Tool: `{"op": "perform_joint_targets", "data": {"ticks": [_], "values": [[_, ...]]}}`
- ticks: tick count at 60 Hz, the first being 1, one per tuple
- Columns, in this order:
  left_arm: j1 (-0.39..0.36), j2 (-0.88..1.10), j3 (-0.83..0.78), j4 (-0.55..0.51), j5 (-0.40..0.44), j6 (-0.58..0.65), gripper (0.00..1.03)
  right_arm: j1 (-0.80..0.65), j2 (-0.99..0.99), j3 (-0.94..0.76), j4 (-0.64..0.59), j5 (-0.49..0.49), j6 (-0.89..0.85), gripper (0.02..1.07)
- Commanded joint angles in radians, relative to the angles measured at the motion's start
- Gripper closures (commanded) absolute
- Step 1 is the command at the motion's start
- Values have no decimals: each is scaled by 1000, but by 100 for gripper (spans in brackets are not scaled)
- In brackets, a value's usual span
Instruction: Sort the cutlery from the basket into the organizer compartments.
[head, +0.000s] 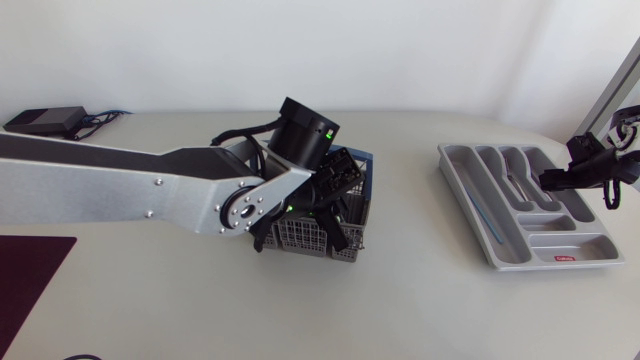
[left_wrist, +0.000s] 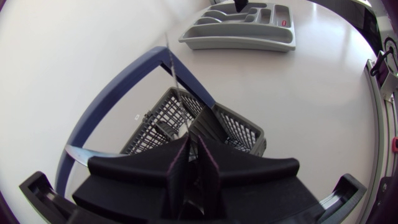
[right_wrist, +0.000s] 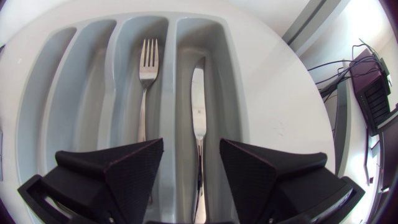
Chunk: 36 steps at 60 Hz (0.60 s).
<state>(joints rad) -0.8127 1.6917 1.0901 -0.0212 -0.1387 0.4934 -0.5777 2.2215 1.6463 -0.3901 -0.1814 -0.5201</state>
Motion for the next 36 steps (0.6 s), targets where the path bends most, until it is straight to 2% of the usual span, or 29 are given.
{"op": "perform_joint_targets", "data": {"ticks": [1,36], "values": [[6,23,-25,3,10,17,100,-4,-19,-51,5,8,8,7],[43,-81,-65,12,65,-32,100,-1,-201,-210,45,-10,-6,6]]}}
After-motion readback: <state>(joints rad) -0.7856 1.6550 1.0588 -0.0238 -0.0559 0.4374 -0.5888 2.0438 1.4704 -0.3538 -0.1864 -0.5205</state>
